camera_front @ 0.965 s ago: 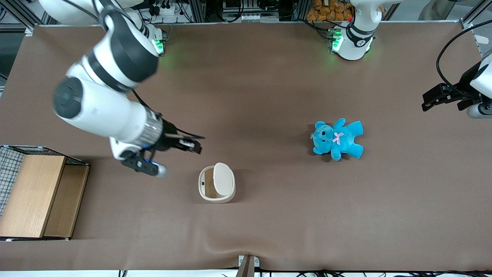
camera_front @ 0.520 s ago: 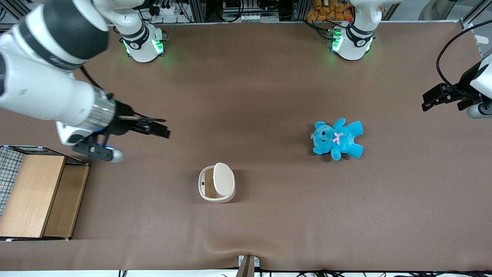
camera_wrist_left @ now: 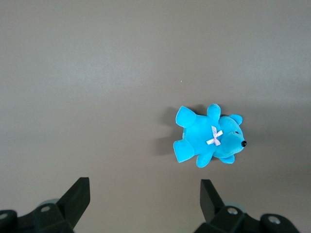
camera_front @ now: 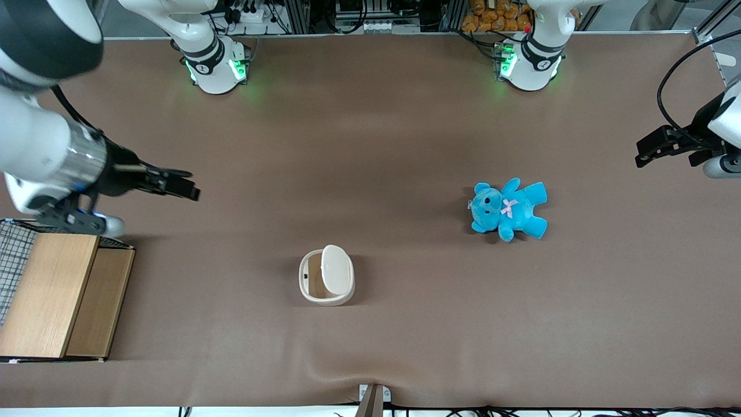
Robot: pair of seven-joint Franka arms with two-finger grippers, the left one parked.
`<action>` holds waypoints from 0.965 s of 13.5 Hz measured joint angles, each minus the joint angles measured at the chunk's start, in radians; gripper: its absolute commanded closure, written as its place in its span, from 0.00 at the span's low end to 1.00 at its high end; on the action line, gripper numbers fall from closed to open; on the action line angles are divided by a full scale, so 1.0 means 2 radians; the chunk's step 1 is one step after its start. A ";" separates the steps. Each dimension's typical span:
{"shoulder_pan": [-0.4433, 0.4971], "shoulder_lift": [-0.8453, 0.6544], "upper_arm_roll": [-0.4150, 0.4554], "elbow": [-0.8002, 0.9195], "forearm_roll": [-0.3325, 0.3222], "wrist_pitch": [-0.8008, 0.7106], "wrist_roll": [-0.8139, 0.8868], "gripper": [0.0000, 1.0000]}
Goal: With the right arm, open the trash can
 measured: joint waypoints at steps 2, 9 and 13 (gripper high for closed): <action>0.001 -0.027 -0.018 -0.001 -0.005 -0.027 -0.029 0.00; 0.000 -0.101 -0.089 -0.061 -0.005 -0.043 -0.099 0.00; 0.000 -0.144 -0.115 -0.112 -0.006 -0.034 -0.126 0.00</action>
